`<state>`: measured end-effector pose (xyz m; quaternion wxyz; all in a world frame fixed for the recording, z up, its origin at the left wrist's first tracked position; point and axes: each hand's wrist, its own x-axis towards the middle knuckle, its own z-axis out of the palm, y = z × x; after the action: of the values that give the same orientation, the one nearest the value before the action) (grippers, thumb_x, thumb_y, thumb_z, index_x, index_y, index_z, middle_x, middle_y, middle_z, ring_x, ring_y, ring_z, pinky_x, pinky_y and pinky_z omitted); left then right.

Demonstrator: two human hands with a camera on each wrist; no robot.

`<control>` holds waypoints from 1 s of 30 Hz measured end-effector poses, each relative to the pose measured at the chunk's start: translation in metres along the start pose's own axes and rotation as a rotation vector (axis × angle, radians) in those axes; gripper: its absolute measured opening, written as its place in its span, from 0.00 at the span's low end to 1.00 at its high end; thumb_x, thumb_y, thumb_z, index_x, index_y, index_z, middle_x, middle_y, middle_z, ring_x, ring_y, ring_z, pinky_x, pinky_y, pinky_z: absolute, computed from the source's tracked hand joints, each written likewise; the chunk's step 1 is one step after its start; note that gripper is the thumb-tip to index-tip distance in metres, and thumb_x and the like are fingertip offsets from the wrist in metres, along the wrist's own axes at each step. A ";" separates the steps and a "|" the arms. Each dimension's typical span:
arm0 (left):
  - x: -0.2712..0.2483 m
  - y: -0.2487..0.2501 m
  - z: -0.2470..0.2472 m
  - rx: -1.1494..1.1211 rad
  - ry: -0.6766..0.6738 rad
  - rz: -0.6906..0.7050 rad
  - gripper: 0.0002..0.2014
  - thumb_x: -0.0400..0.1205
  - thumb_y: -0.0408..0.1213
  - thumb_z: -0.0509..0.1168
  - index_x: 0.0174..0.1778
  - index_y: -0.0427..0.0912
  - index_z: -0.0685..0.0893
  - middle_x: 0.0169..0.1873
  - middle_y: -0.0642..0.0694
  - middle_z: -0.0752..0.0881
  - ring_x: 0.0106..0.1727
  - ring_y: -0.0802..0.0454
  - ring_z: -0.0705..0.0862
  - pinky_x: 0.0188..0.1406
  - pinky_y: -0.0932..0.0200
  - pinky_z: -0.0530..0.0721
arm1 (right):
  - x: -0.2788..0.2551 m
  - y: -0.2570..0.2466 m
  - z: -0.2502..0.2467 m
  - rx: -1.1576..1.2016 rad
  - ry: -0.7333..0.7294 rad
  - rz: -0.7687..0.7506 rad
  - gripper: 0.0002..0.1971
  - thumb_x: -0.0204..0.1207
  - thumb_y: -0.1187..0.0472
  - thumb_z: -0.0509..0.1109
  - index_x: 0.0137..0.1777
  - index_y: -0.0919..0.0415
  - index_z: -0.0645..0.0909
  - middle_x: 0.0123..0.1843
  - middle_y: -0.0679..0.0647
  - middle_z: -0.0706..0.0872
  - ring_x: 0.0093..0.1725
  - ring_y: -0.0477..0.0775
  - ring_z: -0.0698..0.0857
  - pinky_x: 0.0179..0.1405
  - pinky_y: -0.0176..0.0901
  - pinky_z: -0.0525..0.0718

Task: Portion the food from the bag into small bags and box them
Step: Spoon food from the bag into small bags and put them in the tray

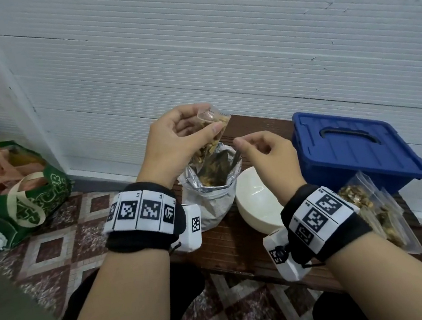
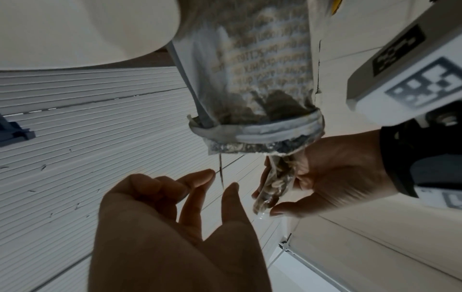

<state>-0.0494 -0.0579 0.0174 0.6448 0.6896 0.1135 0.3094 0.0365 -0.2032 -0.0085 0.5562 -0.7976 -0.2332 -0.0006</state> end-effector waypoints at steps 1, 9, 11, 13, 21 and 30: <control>0.000 0.001 0.001 0.000 -0.010 0.003 0.20 0.70 0.33 0.78 0.58 0.43 0.86 0.51 0.46 0.90 0.55 0.53 0.88 0.57 0.62 0.86 | 0.000 -0.001 -0.003 0.028 0.013 0.003 0.10 0.76 0.49 0.71 0.45 0.55 0.87 0.36 0.47 0.84 0.36 0.36 0.78 0.39 0.30 0.75; -0.011 0.014 0.038 0.010 -0.158 0.072 0.17 0.70 0.35 0.79 0.54 0.48 0.87 0.49 0.49 0.91 0.54 0.57 0.88 0.59 0.62 0.84 | -0.012 -0.026 -0.050 0.262 0.050 0.058 0.16 0.81 0.52 0.65 0.39 0.58 0.88 0.22 0.39 0.81 0.30 0.33 0.81 0.41 0.34 0.73; -0.017 0.013 0.054 0.008 -0.207 0.084 0.18 0.70 0.34 0.79 0.56 0.44 0.88 0.50 0.47 0.91 0.55 0.55 0.89 0.58 0.61 0.84 | -0.018 -0.025 -0.064 0.297 0.028 0.061 0.16 0.81 0.55 0.66 0.34 0.59 0.85 0.19 0.39 0.78 0.25 0.33 0.77 0.37 0.30 0.71; -0.024 0.008 0.072 0.010 -0.245 0.089 0.18 0.71 0.32 0.78 0.56 0.42 0.88 0.50 0.47 0.91 0.53 0.56 0.89 0.55 0.63 0.85 | -0.024 -0.020 -0.077 0.305 0.032 0.063 0.18 0.80 0.58 0.67 0.28 0.60 0.81 0.19 0.41 0.78 0.23 0.35 0.76 0.31 0.27 0.72; -0.056 -0.029 0.133 0.037 -0.333 0.062 0.20 0.71 0.36 0.79 0.59 0.52 0.86 0.53 0.55 0.90 0.56 0.61 0.87 0.59 0.65 0.82 | -0.041 0.021 -0.119 0.194 0.093 0.116 0.14 0.78 0.65 0.69 0.29 0.65 0.83 0.27 0.49 0.86 0.34 0.46 0.85 0.43 0.43 0.81; -0.069 -0.066 0.149 0.176 -0.500 -0.021 0.26 0.71 0.36 0.79 0.62 0.58 0.79 0.58 0.56 0.86 0.62 0.62 0.83 0.71 0.54 0.77 | -0.044 0.041 -0.136 0.039 0.045 0.157 0.12 0.77 0.60 0.71 0.32 0.63 0.87 0.34 0.57 0.89 0.41 0.49 0.87 0.49 0.46 0.82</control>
<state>-0.0019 -0.2092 -0.0624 0.5937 0.7967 -0.0157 0.1119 0.0480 -0.3515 -0.0043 0.5751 -0.8022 -0.1574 0.0297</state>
